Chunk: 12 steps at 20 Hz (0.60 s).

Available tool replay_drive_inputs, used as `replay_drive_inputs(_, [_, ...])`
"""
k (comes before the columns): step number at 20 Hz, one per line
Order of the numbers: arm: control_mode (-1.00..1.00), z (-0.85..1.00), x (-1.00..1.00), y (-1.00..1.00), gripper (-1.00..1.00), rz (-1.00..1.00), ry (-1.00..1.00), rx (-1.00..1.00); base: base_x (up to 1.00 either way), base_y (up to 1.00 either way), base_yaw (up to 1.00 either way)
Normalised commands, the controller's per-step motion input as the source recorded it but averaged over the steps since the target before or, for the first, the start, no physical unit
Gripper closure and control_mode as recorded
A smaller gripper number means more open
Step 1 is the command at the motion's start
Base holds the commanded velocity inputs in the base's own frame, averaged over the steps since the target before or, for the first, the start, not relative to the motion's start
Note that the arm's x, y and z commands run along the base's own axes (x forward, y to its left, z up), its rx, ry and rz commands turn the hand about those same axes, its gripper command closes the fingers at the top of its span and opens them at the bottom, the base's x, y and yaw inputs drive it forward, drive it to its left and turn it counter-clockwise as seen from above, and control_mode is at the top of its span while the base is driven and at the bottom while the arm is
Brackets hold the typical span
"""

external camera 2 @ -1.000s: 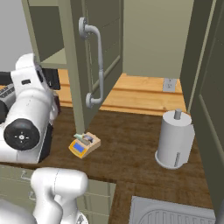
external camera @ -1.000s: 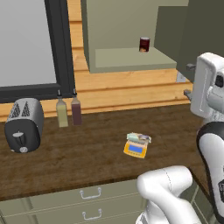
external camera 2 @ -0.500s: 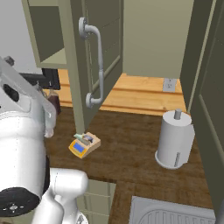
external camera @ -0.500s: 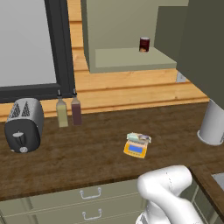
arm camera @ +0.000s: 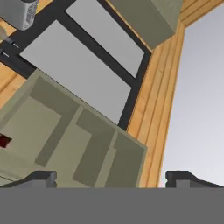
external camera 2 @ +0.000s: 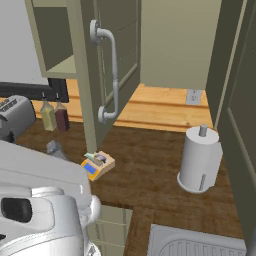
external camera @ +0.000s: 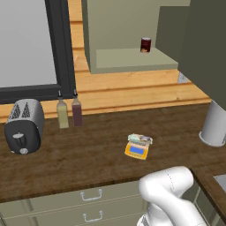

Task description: Pick the bar and place it on the digital scale for weighing, and close the cabinet.

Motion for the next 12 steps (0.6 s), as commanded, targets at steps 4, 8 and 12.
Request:
replay_drive_inputs(4, [-1.0,-1.0,0.0,-0.2,-1.0,0.0,-0.05,0.03,0.0,0.0,0.0])
replay_drive_inputs(8, [-1.0,-0.92,0.12,-0.23,-1.0,0.0,-0.11,0.17,0.0,0.0,0.0])
replay_drive_inputs(12, [-1.0,-0.49,0.67,-0.19,-1.0,-0.01,0.0,0.21,0.0,0.0,0.0])
